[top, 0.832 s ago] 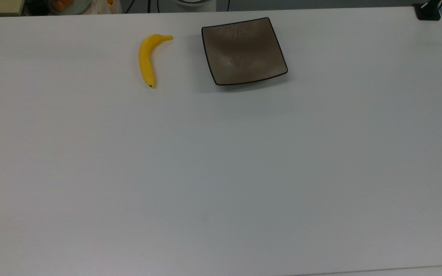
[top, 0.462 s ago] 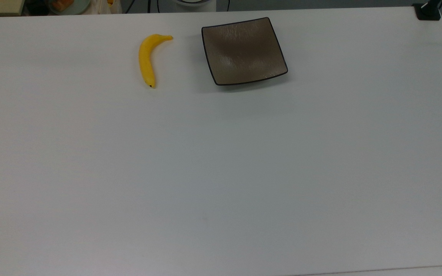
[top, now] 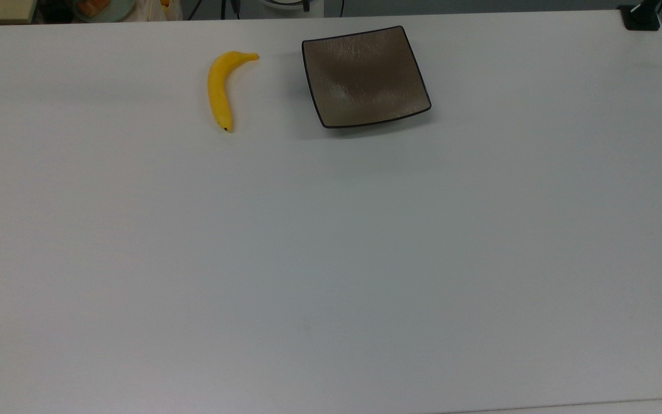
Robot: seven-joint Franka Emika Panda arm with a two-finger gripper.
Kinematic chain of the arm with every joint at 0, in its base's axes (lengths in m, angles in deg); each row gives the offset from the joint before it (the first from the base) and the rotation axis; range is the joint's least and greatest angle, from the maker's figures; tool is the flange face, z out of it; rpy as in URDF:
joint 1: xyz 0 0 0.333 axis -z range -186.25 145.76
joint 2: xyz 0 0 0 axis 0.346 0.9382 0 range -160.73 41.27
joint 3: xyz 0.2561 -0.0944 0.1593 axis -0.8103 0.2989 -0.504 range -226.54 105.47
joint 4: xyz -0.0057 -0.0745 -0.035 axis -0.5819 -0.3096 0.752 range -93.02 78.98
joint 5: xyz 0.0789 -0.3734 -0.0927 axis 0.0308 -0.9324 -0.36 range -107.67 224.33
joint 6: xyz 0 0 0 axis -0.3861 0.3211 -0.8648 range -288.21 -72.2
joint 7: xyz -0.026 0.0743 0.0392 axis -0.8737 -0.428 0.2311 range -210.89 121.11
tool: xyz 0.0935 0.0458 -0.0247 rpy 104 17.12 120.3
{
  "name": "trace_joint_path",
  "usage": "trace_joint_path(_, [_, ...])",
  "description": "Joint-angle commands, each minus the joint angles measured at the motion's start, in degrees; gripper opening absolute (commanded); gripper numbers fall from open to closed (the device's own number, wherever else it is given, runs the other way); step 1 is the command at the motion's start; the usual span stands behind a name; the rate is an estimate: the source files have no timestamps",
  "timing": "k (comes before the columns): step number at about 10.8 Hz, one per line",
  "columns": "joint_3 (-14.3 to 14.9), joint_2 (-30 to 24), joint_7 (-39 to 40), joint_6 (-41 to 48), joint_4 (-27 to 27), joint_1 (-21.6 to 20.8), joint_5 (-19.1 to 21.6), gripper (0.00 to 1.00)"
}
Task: Bananas placed on a ceramic plate
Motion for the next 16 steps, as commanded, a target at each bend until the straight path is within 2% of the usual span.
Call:
trace_joint_path(1, [0.4, -1.2, 3.5, -4.9, -10.2, 0.7, -1.7, 1.0])
trace_joint_path(3, [0.8, -1.4, 3.7, -7.8, -17.3, 1.9, -2.1, 1.0])
trace_joint_path(7, [1.0, -1.2, 3.8, -15.9, -28.3, 4.0, -7.1, 1.0])
trace_joint_path(9, [1.7, -1.1, 4.0, -21.2, -33.4, 4.5, -10.9, 1.0])
trace_joint_path(10, [1.7, -1.0, 6.1, -22.3, -35.0, 5.4, -13.4, 1.0])
trace_joint_path(12, [4.5, -0.7, 10.8, -26.3, -36.9, 6.7, -13.7, 0.99])
trace_joint_path(16, [6.1, 0.3, 10.9, -37.2, -42.1, 7.5, -13.7, 1.0])
